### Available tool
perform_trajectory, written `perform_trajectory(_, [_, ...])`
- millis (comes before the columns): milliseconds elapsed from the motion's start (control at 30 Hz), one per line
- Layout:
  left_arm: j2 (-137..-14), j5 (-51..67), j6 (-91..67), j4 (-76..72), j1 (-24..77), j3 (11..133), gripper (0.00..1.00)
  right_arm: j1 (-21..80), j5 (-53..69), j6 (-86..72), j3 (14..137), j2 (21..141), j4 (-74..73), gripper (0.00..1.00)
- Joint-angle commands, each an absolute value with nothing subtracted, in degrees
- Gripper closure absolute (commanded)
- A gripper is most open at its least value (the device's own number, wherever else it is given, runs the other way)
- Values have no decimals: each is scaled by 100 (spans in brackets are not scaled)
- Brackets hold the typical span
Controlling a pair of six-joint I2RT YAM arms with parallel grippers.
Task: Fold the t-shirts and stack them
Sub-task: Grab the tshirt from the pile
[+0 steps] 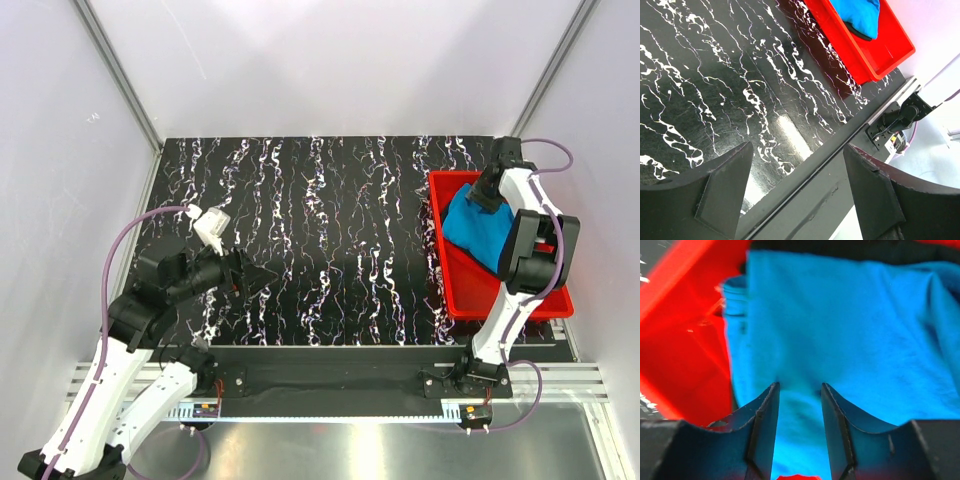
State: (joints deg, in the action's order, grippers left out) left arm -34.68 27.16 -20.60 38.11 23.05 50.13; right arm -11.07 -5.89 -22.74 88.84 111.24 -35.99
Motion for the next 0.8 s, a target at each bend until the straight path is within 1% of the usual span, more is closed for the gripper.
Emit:
perform_trajectory(0, [-3516,2874,-2100,3674,2329,5098,22,-1143,-536,-2171,9035,11240,-3656,53])
perform_trajectory(67, [-3524,2927,-2153,3613,2320,5063,21,-1143,-536,-2101,9053,11346,-3656,54])
perform_trajectory(100, [-3559,2935,-2171,3612,2320,5054,22,-1143,-545,-2083,9088,11381,-3648,57])
perform_trajectory(133, [-3568,2953,-2197,3595,2320,5054,22,-1143,-571,-2074,9123,11460,-3665,63])
perform_trajectory(167, [-3586,2979,-2197,3595,2320,5062,22,-1143,-589,-2074,9149,11496,-3691,79])
perform_trajectory(233, [-3630,2997,-2206,3621,2329,5089,22,-1143,-711,-2092,9228,11461,-3770,96])
perform_trajectory(267, [-3639,2997,-2215,3621,2329,5098,22,-1143,-790,-2135,9255,11400,-3831,100])
perform_trajectory(367, [-3639,3076,-2294,3542,2320,5098,22,-1143,-1089,-2127,9430,11005,-4068,100])
perform_trajectory(467, [-3647,3172,-2399,3481,2329,5106,22,-1143,-1536,-2057,9920,10339,-4419,100])
perform_trajectory(533, [-3639,3199,-2443,3472,2320,5115,23,-1143,-1521,-2004,10203,10056,-4448,100])
perform_trajectory(667, [-3534,3199,-2584,3454,2329,5142,23,-1073,-1029,-2126,10949,9283,-4158,100])
perform_trajectory(733, [-3428,3190,-2732,3410,2320,5142,23,-932,-346,-2214,11381,8896,-3730,100])
perform_trajectory(767, [-3376,3190,-2786,3349,2329,5142,23,-888,475,-2389,11460,8764,-3492,100])
